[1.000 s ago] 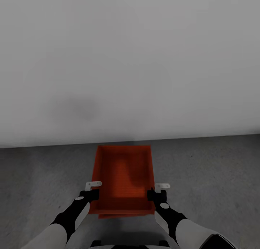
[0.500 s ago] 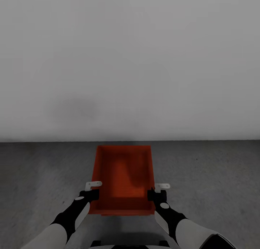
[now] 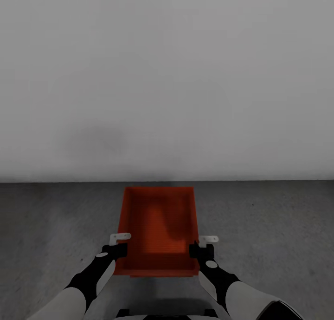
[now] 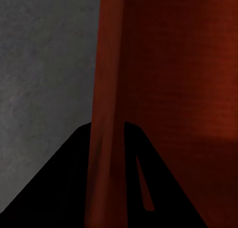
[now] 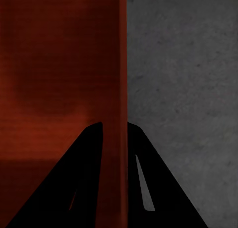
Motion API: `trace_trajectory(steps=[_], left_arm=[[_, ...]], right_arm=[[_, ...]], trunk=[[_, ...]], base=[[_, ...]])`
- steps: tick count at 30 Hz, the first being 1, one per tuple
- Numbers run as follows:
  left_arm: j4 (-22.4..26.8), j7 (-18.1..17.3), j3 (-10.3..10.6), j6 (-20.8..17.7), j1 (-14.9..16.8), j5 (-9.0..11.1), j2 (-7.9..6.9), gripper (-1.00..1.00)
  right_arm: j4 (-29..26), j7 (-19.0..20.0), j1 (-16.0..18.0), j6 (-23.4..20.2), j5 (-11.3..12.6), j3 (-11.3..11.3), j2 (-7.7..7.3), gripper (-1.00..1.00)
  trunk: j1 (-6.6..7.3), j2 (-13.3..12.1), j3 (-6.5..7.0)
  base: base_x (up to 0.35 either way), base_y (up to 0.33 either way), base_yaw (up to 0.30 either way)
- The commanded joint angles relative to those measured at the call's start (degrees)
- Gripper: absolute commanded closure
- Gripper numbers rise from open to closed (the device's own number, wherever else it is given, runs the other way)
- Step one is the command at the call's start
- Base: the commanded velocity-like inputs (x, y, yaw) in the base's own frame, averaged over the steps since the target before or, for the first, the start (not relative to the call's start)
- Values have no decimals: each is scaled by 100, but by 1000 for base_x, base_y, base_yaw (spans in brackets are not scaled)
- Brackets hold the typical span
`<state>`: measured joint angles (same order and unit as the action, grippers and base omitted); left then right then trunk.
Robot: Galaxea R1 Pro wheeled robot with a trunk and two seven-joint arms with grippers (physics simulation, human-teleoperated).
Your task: Move the two storage containers from the living room to the garage. In the garage, place one container on the floor and stack the other container on top of it (either order is fine).
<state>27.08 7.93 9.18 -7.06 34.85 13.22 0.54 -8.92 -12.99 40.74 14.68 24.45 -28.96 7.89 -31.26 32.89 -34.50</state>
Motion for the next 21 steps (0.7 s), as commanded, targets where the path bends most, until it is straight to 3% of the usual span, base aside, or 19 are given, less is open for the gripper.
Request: trace_trajectory(steps=[1,12,21], left_arm=[[35,77,-12,-32,4,-21,-45,100],[27,77,-12,-32,4,-21,-49,100],[13,77,-12,-32,4,-21,-62,100]], right_arm=[[382,-2,4,27,104,163,-2,100],[382,-2,4,29,108,163,2,100],[382,-2,4,35,113,163,2,100]], trunk=[[-2,7,-5],[-2,7,-5],[-2,7,-5]], base=[[0,0,0],[0,-147,0],[0,-28,0]])
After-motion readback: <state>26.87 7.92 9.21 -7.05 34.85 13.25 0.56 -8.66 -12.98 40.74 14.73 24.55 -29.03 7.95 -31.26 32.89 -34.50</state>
